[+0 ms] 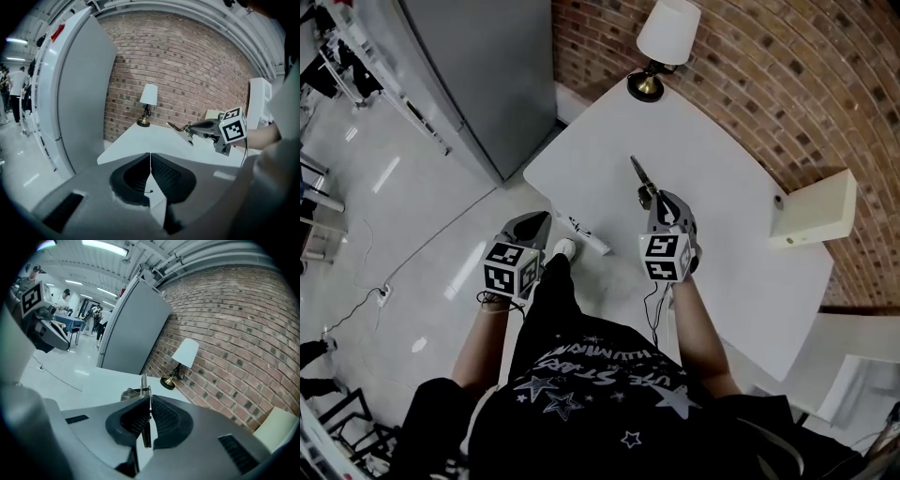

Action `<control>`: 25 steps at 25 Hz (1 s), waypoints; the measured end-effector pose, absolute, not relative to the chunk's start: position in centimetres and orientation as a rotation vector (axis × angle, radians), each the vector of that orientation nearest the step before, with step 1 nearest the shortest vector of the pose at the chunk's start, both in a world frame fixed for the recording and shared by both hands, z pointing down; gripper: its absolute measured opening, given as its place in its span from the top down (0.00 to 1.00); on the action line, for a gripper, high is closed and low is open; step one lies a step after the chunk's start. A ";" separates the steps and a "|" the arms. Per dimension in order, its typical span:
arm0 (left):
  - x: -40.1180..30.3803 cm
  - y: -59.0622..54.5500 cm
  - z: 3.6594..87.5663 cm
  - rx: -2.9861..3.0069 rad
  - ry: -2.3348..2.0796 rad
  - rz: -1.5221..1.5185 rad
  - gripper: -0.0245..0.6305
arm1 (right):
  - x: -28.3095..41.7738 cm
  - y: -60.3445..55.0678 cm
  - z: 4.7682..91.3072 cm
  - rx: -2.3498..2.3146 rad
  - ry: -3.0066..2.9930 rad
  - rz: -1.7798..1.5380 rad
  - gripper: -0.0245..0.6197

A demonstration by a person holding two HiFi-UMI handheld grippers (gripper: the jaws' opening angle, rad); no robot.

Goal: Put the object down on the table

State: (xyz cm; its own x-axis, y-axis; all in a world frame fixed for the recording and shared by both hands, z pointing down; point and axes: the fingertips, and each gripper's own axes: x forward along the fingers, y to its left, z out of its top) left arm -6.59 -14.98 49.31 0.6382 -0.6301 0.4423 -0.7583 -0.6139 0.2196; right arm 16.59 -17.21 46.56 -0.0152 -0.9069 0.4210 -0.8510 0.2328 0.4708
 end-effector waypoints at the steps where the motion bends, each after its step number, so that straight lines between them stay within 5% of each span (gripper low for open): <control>1: -6.3 -16.5 49.1 2.483 -1.081 0.457 0.93 | 16.7 -18.2 46.5 1.622 -1.848 -0.101 0.94; 25: -2.5 -39.0 50.0 2.578 -0.762 0.529 0.93 | 15.7 -37.6 49.9 1.463 -1.668 -0.208 0.94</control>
State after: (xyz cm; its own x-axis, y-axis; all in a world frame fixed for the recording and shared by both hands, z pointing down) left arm -2.48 -38.96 50.04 0.7801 -0.4269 0.4575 -0.5779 -0.7718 0.2653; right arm 15.69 -37.59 49.88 0.0829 -0.8656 0.4938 -0.7182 0.2916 0.6318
